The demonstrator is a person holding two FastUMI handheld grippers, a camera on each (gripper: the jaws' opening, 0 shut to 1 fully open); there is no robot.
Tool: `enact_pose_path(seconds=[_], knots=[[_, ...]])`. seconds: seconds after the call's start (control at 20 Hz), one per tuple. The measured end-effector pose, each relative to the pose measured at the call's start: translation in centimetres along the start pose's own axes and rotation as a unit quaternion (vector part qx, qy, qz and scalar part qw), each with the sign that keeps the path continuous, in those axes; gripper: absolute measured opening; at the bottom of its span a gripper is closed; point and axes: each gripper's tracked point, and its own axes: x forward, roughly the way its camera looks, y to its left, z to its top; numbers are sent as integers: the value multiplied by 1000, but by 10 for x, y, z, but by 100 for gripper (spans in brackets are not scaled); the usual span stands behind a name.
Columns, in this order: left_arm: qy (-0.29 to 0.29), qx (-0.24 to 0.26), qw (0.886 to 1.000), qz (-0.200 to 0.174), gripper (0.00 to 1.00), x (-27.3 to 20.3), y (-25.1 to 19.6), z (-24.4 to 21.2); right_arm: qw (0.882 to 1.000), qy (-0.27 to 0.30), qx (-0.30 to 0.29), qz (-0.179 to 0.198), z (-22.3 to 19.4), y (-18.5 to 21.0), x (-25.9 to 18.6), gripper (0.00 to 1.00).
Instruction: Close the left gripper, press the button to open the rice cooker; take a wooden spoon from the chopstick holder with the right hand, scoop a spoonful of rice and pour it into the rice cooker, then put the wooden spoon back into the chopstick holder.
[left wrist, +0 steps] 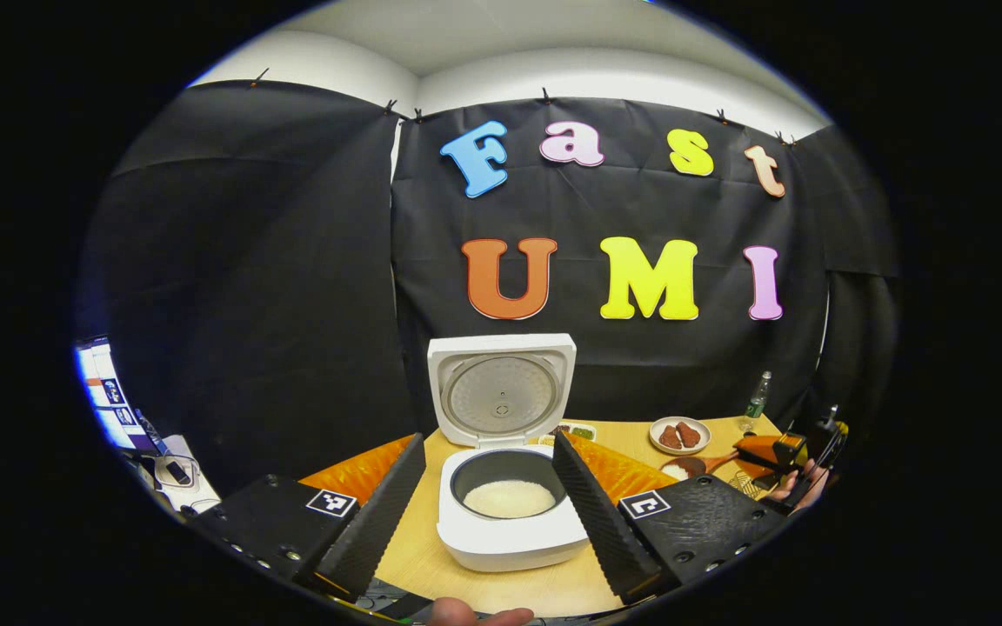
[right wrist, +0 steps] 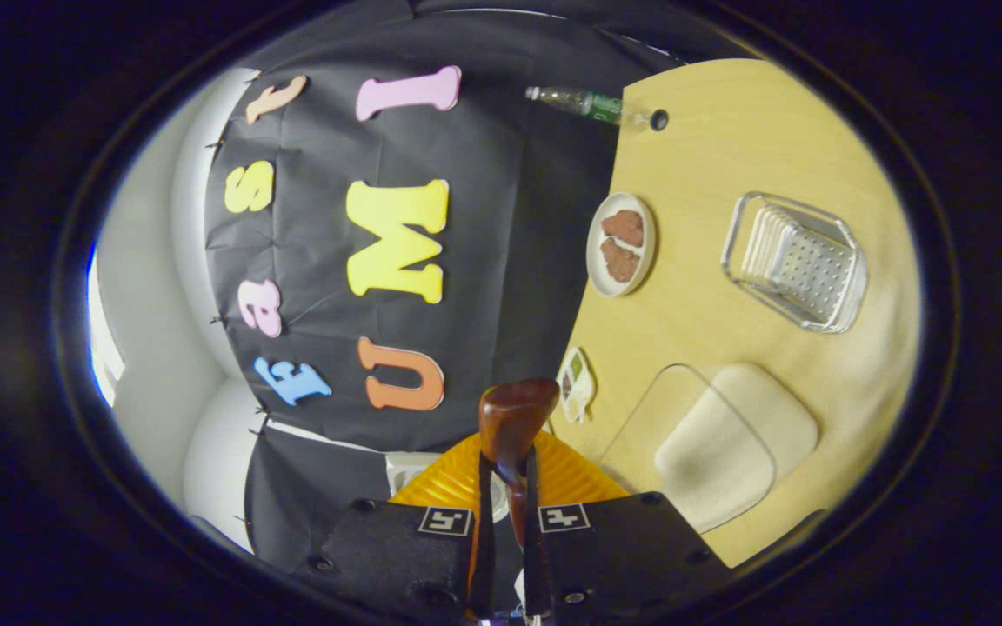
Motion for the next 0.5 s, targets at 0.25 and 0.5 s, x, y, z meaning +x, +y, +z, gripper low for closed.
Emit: enact_pose_path(seconds=[0.25, 0.5], knots=[[-10, -2, 999, 34, 95, -19, 33, -6, 998, 48, -28, 29, -51, 61, 63, 17], [-6, -11, 999, 47, 95, -34, 54, -16, 991, 86, -104, -2, -111, 72, 126, 15]])
